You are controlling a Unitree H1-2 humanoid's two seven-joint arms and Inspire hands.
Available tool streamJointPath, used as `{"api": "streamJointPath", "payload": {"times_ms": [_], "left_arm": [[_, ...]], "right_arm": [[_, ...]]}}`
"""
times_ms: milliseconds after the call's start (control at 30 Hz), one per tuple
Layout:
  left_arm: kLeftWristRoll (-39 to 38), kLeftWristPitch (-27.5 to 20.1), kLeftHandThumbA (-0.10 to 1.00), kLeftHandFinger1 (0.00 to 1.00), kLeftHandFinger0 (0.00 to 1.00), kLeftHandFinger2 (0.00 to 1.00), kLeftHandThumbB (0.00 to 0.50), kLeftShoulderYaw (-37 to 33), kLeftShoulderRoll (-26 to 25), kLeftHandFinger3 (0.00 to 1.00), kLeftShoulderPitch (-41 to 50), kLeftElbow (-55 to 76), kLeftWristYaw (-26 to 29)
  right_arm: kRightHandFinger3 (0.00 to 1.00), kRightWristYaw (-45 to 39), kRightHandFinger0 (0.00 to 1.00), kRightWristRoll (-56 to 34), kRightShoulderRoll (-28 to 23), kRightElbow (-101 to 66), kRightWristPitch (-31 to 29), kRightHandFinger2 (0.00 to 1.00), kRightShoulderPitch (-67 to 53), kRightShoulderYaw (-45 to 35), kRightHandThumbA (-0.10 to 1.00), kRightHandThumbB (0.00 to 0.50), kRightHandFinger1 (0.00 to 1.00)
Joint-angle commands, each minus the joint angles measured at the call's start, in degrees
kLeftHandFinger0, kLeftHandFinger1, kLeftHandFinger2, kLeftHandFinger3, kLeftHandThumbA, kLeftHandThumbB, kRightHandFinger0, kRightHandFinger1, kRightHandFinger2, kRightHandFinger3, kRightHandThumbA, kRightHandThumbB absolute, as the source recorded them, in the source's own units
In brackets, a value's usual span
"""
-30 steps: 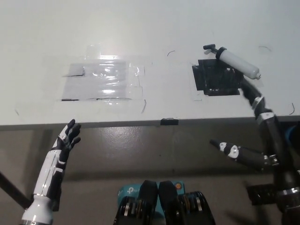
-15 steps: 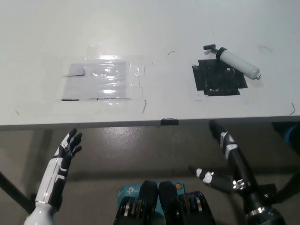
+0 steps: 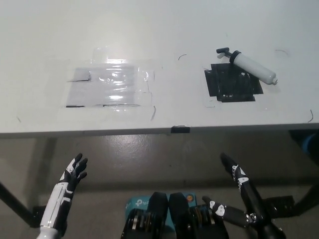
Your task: The robot uses right hand to pick up a small white air pumper and uses its left hand to compress it, and then puts it on the desk
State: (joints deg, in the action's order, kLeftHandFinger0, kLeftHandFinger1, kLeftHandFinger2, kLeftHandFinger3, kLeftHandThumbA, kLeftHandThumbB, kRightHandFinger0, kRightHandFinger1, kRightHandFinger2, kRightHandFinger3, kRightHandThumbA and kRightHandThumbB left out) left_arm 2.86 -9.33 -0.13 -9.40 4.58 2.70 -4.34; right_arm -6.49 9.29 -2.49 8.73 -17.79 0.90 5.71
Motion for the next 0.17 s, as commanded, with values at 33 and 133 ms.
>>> {"api": "streamJointPath", "payload": {"times_ms": [33, 133], "left_arm": [[-0.06, -4.28, 1.0, 1.0, 1.0, 1.0, 0.117, 0.1, 0.22, 1.0, 0.5, -0.5, 0.34], [-0.33, -4.32, 1.0, 1.0, 1.0, 1.0, 0.128, 0.31, 0.28, 1.0, 0.42, -0.8, 0.39]], "right_arm": [[1.0, 0.89, 1.0, 0.54, -0.48, 0.05, -4.25, 1.0, 0.79, 0.84, 0.75, 0.223, 1.0], [1.0, 0.95, 1.0, 0.69, -0.54, 0.22, -4.09, 1.0, 1.01, 1.01, 0.75, 0.222, 1.0]]}}
